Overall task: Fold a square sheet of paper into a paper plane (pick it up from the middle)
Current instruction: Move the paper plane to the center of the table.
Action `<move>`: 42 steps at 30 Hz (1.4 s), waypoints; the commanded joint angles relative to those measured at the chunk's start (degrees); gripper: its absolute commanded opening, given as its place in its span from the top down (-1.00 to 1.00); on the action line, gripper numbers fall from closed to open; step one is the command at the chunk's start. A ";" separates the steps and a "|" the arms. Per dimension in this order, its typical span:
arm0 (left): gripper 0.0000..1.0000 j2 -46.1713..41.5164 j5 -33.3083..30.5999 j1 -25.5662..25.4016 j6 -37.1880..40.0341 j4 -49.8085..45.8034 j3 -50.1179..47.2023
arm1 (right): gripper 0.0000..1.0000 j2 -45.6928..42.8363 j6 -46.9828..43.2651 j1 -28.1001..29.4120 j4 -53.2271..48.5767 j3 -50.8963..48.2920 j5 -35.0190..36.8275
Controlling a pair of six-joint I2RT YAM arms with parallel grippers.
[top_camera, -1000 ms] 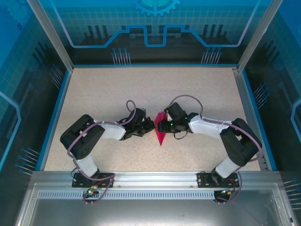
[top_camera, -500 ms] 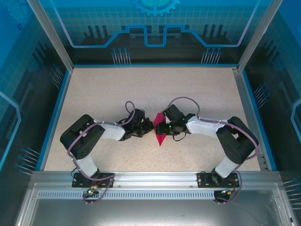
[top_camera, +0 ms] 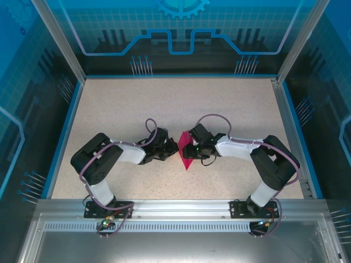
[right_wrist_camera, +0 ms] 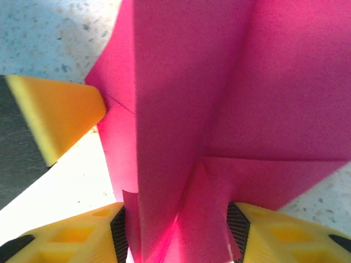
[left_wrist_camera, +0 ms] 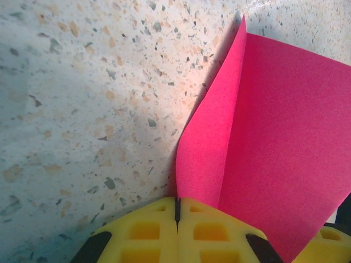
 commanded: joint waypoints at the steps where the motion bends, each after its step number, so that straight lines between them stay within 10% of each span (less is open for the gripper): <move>1: 1.00 0.04 0.07 0.57 -0.54 1.10 -0.96 | -0.02 -0.99 2.79 1.83 -3.52 0.99 5.07; 33: 0.96 -1.17 0.88 0.57 -1.11 2.63 -2.25 | 0.24 5.49 12.33 10.07 -11.17 9.68 17.59; 42: 0.46 -8.70 0.59 4.49 0.80 -2.97 -3.83 | 0.93 5.33 11.87 10.07 -13.17 10.69 19.75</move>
